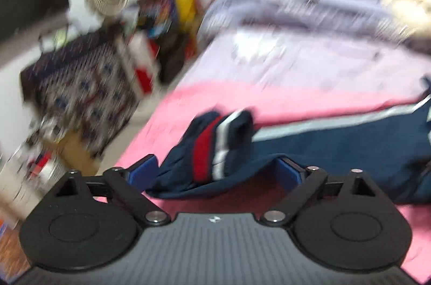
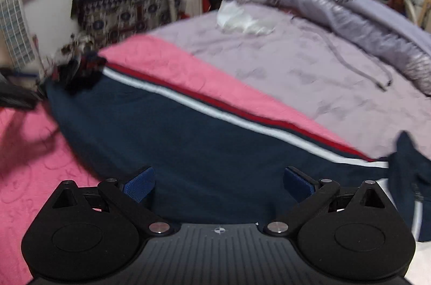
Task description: Fold clothes
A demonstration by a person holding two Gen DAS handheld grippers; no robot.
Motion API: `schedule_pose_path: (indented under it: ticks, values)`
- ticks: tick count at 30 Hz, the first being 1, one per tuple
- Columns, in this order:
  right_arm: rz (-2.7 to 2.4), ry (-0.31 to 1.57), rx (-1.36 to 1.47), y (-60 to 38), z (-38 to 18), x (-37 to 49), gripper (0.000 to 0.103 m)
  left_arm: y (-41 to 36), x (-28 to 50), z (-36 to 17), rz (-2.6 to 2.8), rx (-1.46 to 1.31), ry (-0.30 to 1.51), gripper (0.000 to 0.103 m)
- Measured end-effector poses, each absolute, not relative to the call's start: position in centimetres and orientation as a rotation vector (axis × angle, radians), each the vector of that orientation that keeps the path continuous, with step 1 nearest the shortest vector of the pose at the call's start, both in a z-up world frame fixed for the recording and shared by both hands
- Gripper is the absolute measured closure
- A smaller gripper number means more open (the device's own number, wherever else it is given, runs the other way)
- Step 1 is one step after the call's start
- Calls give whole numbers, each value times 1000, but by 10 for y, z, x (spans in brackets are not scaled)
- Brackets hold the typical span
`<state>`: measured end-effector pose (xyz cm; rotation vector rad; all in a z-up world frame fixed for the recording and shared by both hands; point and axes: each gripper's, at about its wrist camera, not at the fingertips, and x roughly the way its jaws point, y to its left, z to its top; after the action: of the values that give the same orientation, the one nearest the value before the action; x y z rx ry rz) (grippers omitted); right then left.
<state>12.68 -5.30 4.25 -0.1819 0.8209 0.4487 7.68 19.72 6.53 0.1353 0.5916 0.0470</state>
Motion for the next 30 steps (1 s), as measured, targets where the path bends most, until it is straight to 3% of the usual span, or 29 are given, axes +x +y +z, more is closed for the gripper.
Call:
schedule_pose_path:
  ticks: [3, 7, 10, 14, 18, 20, 23, 27, 30]
  values:
    - [483, 880, -178, -39, 24, 131, 1, 188, 92, 57, -66, 80, 585, 3]
    - [589, 906, -150, -43, 16, 108, 0, 213, 118, 48, 253, -18, 622, 8]
    - [667, 882, -236, -36, 13, 81, 0, 224, 118, 57, 204, -121, 632, 8]
    - [697, 809, -336, -21, 13, 55, 0, 165, 117, 46, -127, 233, 690, 5]
    - [652, 860, -230, -46, 25, 61, 0, 199, 147, 18, 142, 300, 862, 11]
    - [575, 845, -229, -73, 34, 58, 0, 262, 153, 21, 365, 106, 897, 4]
    - [405, 834, -211, -134, 45, 57, 0, 340, 145, 46, 593, -222, 824, 4]
    - [102, 875, -82, -230, 48, 55, 0, 352, 129, 81, 671, -209, 696, 6]
    - [-75, 889, 78, -299, 44, 48, 2, 313, 130, 96, 583, -37, 651, 6]
